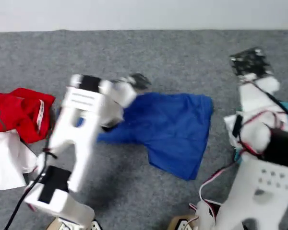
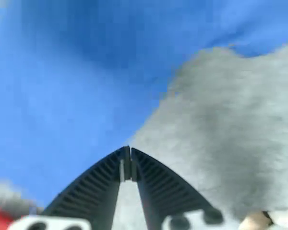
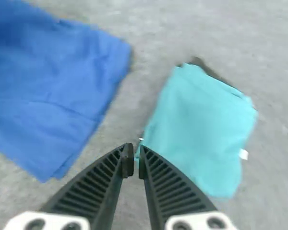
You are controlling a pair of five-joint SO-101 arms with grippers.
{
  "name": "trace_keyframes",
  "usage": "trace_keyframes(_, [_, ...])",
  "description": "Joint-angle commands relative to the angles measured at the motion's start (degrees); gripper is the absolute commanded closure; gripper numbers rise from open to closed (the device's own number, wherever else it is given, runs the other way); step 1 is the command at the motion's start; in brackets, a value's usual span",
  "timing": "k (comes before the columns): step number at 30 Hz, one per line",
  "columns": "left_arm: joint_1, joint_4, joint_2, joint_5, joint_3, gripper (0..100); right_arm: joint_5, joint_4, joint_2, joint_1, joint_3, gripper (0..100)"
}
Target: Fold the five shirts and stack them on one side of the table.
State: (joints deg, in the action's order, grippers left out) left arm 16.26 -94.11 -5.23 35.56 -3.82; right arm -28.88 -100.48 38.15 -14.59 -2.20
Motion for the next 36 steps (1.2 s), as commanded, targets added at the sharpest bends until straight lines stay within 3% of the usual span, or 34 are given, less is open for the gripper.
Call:
trace_keyframes(1, [9.6, 5.2, 3.0, -2.6, -1.1, 99, 0.7, -2.3, 2.9, -5.6, -0.3, 96.7])
trace_keyframes(6, [20.8, 11.3, 2.9, -3.1, -3.7, 88, 0.8, -2.3, 4.7, -10.1, -0.3, 96.7])
trace_keyframes(11, [27.9, 15.8, -3.0, -3.1, -5.4, 82, 0.8, -2.3, 5.8, -11.2, -0.2, 96.7])
trace_keyframes(21, [30.0, 16.4, -22.5, -3.0, 6.6, 80, 0.6, -2.3, 7.0, -11.2, -0.2, 96.7])
trace_keyframes(27, [29.9, 14.4, -27.6, -3.1, 12.4, 81, 0.5, -2.3, 6.9, -11.2, -0.2, 96.7])
trace_keyframes(33, [29.9, 12.7, -30.1, -2.7, 15.3, 99, 0.5, -2.3, 6.9, -11.2, -0.2, 96.7])
trace_keyframes(36, [29.9, 10.7, -28.8, -2.7, 16.5, 99, 0.5, -2.3, 6.9, -11.2, -0.2, 96.7])
